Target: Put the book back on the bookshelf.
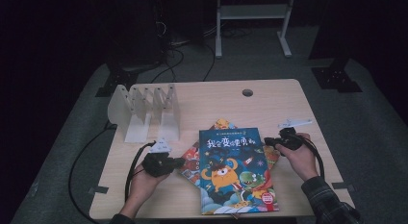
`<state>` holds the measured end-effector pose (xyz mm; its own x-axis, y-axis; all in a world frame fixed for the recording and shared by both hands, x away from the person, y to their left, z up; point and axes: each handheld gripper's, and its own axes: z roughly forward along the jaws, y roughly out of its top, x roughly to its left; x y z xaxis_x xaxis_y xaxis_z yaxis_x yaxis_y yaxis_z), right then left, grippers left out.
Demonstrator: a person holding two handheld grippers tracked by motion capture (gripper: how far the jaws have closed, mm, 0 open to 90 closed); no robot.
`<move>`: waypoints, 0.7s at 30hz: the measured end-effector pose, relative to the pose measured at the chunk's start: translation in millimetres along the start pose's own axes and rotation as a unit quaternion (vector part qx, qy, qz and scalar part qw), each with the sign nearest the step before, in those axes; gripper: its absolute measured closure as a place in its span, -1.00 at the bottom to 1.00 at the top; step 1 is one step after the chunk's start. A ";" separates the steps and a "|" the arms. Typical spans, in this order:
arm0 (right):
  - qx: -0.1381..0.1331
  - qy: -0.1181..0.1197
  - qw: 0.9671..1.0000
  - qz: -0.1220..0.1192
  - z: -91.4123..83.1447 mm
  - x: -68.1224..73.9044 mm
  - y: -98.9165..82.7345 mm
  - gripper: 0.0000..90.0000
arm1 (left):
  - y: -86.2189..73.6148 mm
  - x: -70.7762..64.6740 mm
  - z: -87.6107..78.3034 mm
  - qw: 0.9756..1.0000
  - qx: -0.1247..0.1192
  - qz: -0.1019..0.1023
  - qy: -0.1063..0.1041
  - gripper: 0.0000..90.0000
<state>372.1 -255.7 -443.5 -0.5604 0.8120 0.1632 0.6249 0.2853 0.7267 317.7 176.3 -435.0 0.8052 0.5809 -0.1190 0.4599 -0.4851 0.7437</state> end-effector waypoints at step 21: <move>0.016 0.000 1.000 -0.010 16.3 4.9 10.9 0.99 | 15.4 -24.9 27.5 0.998 0.026 0.034 -0.042 0.96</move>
<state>385.0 -240.3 -445.6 -0.5730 0.8060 0.1484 0.6303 0.3177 0.7084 315.0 136.4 -438.7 0.8626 0.4902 -0.1252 0.4201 -0.5562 0.7170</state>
